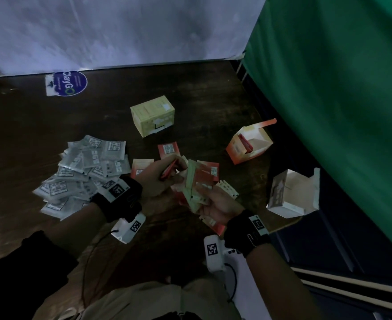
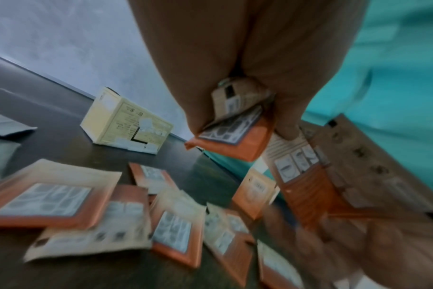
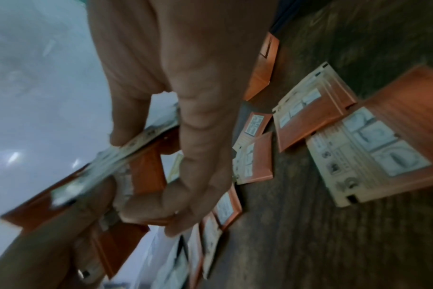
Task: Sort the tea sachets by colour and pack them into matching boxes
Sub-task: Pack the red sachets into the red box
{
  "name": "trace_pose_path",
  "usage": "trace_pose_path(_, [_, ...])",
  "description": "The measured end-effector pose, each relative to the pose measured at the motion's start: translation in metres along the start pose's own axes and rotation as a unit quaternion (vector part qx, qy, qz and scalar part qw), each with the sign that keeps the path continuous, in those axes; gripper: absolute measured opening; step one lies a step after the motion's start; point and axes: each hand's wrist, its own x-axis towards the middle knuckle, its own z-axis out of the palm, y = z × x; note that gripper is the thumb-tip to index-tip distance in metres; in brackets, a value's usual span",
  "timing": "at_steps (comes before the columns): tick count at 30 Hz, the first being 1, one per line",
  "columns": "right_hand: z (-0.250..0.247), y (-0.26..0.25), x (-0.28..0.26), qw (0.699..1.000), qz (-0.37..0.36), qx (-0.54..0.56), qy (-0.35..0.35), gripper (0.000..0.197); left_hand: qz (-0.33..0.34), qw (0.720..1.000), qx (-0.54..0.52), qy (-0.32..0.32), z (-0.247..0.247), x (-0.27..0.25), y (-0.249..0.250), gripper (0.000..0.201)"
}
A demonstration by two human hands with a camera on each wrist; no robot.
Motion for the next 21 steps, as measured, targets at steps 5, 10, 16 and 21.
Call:
trace_pose_path(5, [0.001,-0.015,-0.005,0.998,0.007,0.063,0.017,0.032,0.014,0.997,-0.077,0.028,-0.009,0.009,0.003,0.014])
trace_pose_path(10, [0.010,-0.021,-0.001,0.999,-0.038,0.020,0.020,0.051,0.010,0.993,-0.119,-0.008,-0.007,0.013,0.010,0.026])
trace_pose_path(16, [0.024,-0.028,0.007,0.992,-0.110,-0.014,0.058,0.035,-0.089,0.923,-0.348,0.137,0.005,0.020,0.023,0.016])
trace_pose_path(21, [0.030,-0.034,0.008,0.980,-0.154,-0.087,0.088,0.031,-0.121,0.946,-0.299,0.034,0.006,0.014,0.031,0.017])
